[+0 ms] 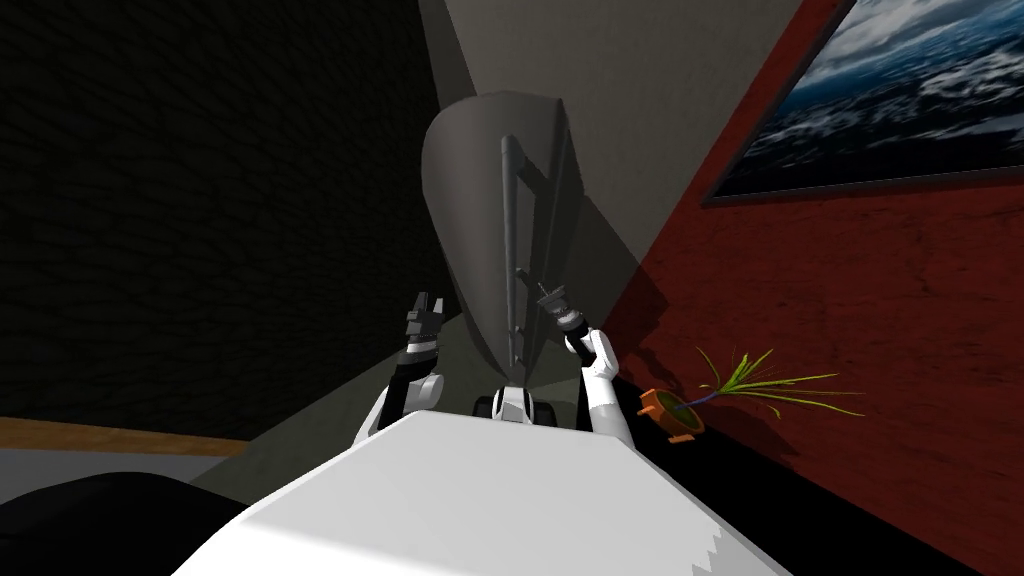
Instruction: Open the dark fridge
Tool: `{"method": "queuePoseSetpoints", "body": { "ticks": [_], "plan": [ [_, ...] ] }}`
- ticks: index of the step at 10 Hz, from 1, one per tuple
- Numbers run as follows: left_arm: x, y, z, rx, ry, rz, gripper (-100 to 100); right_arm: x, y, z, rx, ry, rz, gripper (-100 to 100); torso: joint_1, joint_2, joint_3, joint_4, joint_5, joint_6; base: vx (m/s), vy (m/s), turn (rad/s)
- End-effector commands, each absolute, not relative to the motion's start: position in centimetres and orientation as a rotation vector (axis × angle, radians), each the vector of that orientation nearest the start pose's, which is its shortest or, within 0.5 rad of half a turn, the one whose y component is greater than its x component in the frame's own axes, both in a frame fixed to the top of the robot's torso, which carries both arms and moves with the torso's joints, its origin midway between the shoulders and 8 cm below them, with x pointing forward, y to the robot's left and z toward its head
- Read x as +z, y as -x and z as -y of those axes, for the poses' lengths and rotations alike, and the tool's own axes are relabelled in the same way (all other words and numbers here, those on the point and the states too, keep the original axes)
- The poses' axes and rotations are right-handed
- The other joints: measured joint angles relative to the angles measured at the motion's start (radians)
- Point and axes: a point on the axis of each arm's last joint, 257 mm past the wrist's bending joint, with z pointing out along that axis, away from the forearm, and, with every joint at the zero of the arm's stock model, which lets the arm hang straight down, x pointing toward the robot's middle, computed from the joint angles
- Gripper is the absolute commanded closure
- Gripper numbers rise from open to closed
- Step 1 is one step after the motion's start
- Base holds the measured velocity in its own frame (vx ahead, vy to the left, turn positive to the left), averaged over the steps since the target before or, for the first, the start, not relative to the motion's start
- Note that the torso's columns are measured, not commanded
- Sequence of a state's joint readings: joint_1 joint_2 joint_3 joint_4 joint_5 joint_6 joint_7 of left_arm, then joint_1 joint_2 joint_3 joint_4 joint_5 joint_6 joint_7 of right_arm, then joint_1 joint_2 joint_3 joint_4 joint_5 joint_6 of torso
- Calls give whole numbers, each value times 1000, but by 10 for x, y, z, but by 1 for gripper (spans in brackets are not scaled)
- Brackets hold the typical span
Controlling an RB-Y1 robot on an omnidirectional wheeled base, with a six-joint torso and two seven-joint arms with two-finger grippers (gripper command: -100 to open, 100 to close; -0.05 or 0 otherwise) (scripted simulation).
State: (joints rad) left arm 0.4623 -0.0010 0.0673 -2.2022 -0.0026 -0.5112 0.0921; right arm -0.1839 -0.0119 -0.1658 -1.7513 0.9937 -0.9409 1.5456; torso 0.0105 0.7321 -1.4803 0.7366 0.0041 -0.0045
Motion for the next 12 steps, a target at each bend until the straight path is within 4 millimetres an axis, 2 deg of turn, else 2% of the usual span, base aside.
{"method": "queuePoseSetpoints", "body": {
  "ticks": [1, 2, 6, 12],
  "plan": [
    [5, -356, -302, -1324, 712, -601, 0, 38, -452, 102, -599, 834, -330, 100, 2, 5, 4, -1, 0, -1, -112, 234, -112],
    [6, -356, -302, -1325, 712, -601, 0, 38, -452, 102, -599, 834, -330, 100, 3, 8, 6, 1, 0, 2, -145, 232, -28],
    [6, -356, -302, -1325, 712, -601, 0, 44, -457, 121, -687, 809, -359, 100, -14, 4, 3, 1, -5, 4, -188, 242, -77],
    [6, -356, -302, -1325, 712, -601, 0, 51, -462, 148, -803, 775, -402, 100, -9, 4, 3, 1, -4, 4, -180, 214, -80]
  ]
}}
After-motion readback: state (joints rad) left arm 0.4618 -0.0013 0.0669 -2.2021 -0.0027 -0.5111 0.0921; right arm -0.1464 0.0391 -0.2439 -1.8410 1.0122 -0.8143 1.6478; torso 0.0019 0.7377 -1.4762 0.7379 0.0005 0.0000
